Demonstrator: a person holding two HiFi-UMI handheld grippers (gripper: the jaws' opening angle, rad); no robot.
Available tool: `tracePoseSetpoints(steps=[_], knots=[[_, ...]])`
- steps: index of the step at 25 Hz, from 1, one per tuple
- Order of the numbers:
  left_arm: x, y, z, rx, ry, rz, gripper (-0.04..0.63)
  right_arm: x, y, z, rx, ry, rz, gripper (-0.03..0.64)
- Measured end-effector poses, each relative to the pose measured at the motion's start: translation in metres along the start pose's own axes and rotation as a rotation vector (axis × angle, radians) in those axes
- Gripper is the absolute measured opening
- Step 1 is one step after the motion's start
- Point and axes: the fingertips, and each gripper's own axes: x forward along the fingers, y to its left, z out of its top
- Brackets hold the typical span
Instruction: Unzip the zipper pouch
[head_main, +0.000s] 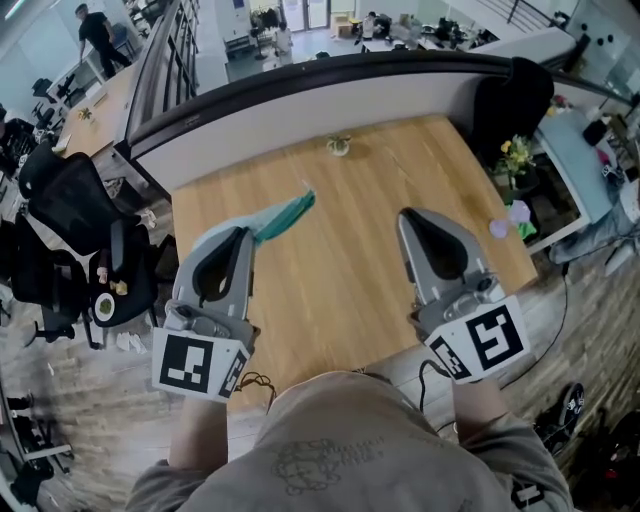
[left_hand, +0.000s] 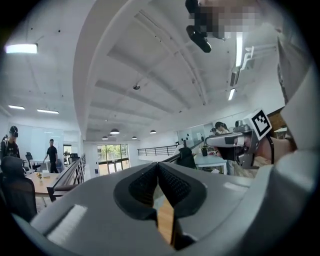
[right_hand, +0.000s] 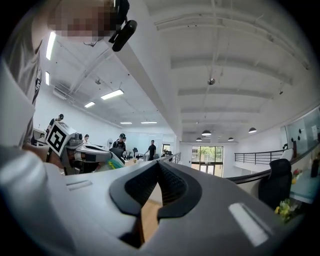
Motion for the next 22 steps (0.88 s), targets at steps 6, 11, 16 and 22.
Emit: tracePoseSetpoints(steps=[6,11,16,22], knots=[[-0.003,-0.012,-0.036,0.023,0.085,-0.012,0.006,-0.001,0.015,-0.044,0.042,0.110,0.022,0.011],[-0.010,-0.023,-0.063,0.001,0.149,-0.015,0.006,-0.008,0.022,-0.077,0.080,0.185,0.033,0.011],[-0.012,-0.024,-0.068,0.013,0.154,-0.015,0.005,-0.010,0.026,-0.080,0.076,0.191,0.039,0.011],[-0.012,-0.024,-0.059,0.001,0.154,-0.018,0.006,-0.008,0.029,-0.078,0.062,0.191,0.047,0.011]])
